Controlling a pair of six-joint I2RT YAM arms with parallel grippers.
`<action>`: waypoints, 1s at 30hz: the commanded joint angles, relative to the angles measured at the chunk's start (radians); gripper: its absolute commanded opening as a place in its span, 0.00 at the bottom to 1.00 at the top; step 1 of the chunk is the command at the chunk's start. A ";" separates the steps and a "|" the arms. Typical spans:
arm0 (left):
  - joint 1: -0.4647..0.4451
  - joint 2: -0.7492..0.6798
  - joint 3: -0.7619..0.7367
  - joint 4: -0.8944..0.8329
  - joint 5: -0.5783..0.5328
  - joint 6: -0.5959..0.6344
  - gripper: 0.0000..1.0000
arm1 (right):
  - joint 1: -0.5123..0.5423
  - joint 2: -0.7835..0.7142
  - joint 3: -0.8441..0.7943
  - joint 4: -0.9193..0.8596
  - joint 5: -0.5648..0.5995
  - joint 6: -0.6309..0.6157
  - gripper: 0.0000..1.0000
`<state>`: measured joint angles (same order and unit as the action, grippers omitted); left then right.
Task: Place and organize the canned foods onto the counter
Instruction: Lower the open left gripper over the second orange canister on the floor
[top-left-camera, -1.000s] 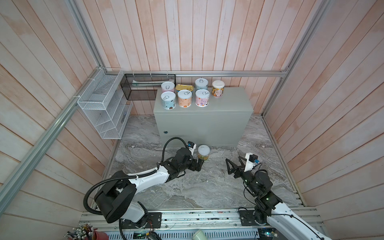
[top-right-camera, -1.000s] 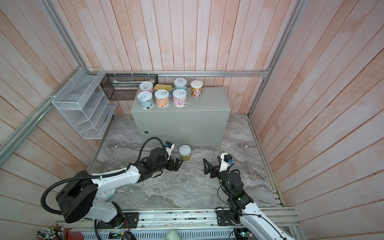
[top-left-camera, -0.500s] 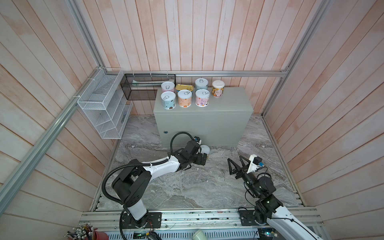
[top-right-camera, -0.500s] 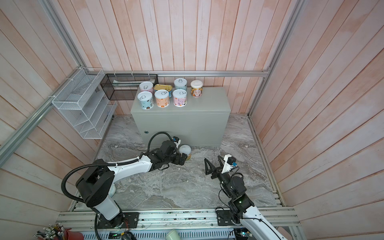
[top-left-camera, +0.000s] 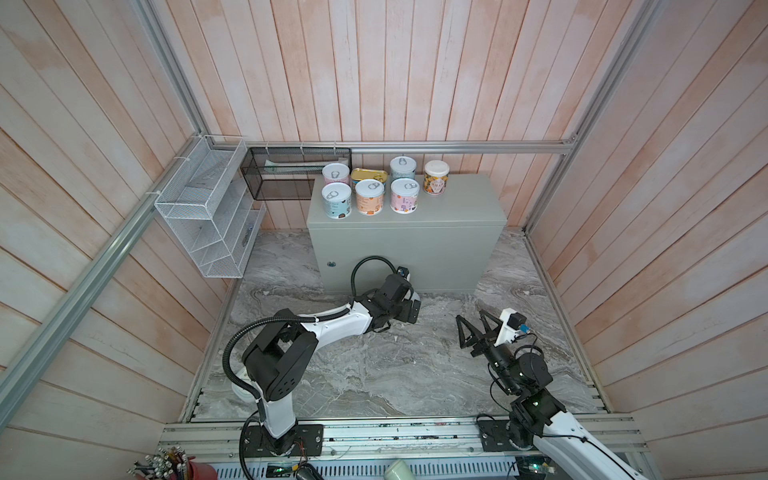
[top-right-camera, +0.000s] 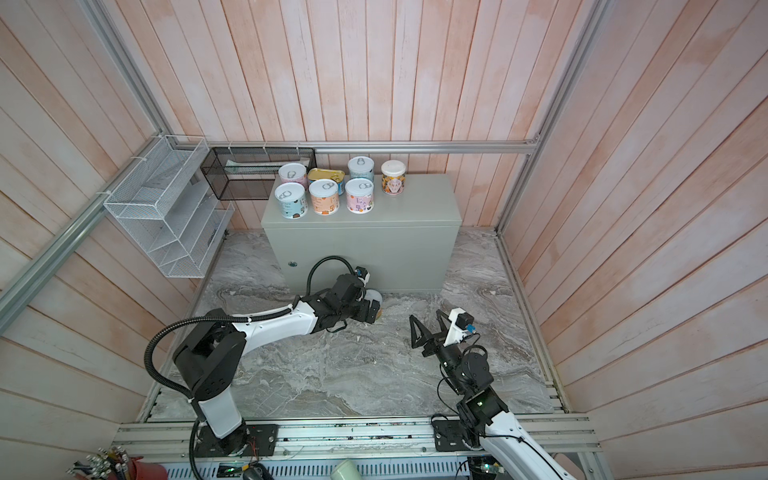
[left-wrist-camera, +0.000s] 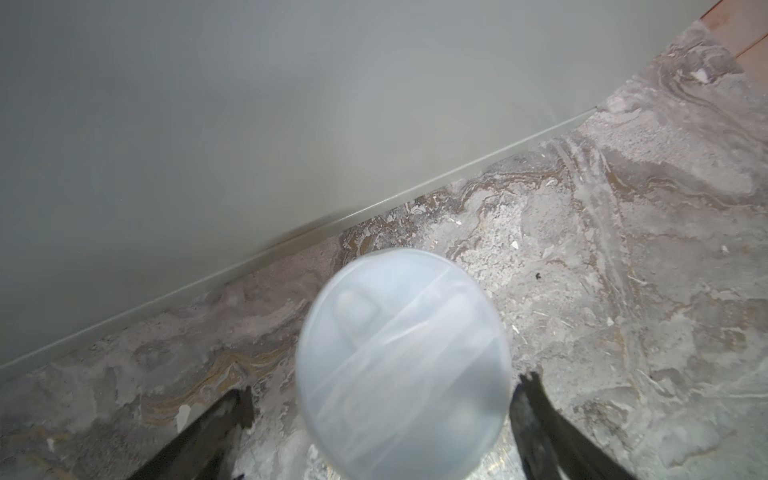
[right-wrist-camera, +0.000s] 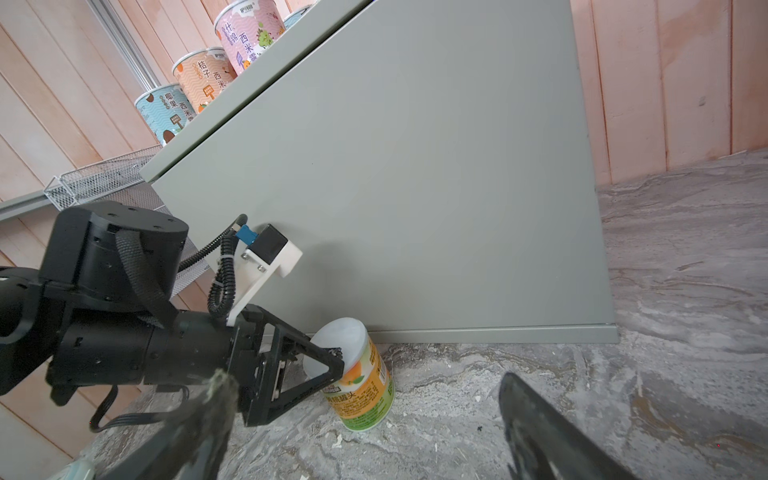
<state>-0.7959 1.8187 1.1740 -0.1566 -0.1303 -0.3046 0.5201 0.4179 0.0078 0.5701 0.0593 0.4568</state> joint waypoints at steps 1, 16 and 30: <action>-0.027 0.036 0.052 -0.023 -0.075 0.044 1.00 | -0.006 -0.002 -0.129 0.028 0.017 0.011 0.98; -0.070 0.123 0.142 -0.060 -0.168 0.084 0.99 | -0.009 -0.005 -0.130 0.024 0.004 0.014 0.98; -0.072 0.089 0.083 -0.037 -0.159 0.084 0.77 | -0.010 -0.012 -0.128 0.026 -0.039 0.003 0.98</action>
<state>-0.8627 1.9236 1.2800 -0.2020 -0.2798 -0.2199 0.5156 0.4168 0.0078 0.5762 0.0303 0.4675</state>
